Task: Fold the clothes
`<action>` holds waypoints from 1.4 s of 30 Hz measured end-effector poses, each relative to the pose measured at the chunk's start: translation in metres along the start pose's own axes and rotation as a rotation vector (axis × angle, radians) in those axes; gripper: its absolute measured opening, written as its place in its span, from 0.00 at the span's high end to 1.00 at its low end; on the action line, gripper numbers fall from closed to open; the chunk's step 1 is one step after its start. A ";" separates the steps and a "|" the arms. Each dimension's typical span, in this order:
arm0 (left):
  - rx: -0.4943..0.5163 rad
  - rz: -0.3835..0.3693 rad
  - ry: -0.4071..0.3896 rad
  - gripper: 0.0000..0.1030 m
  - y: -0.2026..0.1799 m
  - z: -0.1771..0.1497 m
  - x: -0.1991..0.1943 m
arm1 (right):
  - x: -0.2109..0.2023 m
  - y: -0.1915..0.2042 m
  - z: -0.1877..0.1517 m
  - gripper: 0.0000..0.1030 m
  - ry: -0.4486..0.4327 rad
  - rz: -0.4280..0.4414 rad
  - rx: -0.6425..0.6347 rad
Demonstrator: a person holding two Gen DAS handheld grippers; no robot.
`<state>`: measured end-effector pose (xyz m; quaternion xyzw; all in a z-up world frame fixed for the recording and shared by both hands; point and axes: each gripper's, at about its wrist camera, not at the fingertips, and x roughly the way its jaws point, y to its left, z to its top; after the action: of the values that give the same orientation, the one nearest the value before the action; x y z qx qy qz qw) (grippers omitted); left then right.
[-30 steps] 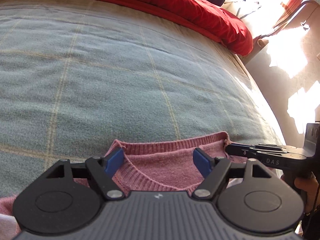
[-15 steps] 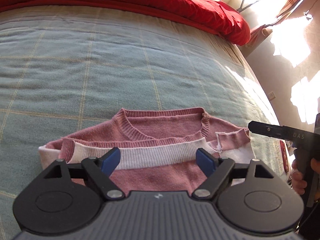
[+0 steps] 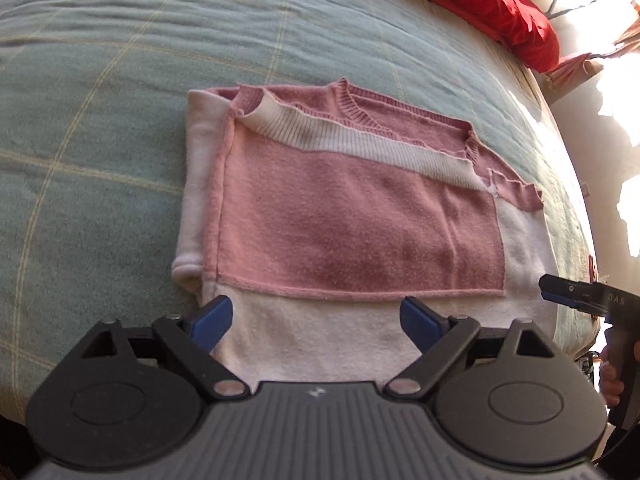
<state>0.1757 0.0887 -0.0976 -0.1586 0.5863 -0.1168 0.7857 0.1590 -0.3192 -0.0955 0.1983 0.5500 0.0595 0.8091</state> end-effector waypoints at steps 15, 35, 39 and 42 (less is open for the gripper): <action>0.005 0.039 0.053 0.12 -0.013 -0.025 0.011 | -0.019 -0.015 -0.018 0.18 0.018 0.010 0.049; 0.093 0.024 0.080 0.12 -0.034 -0.050 0.031 | 0.008 0.002 -0.040 0.17 0.090 -0.012 -0.002; 0.126 0.027 0.057 0.12 -0.039 -0.045 0.026 | -0.002 0.006 -0.032 0.17 0.054 -0.003 -0.021; 0.148 0.022 -0.017 0.12 -0.044 -0.029 0.013 | -0.006 0.011 -0.015 0.17 -0.010 -0.026 -0.044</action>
<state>0.1518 0.0400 -0.0998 -0.0946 0.5710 -0.1497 0.8016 0.1443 -0.3074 -0.0905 0.1735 0.5472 0.0599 0.8166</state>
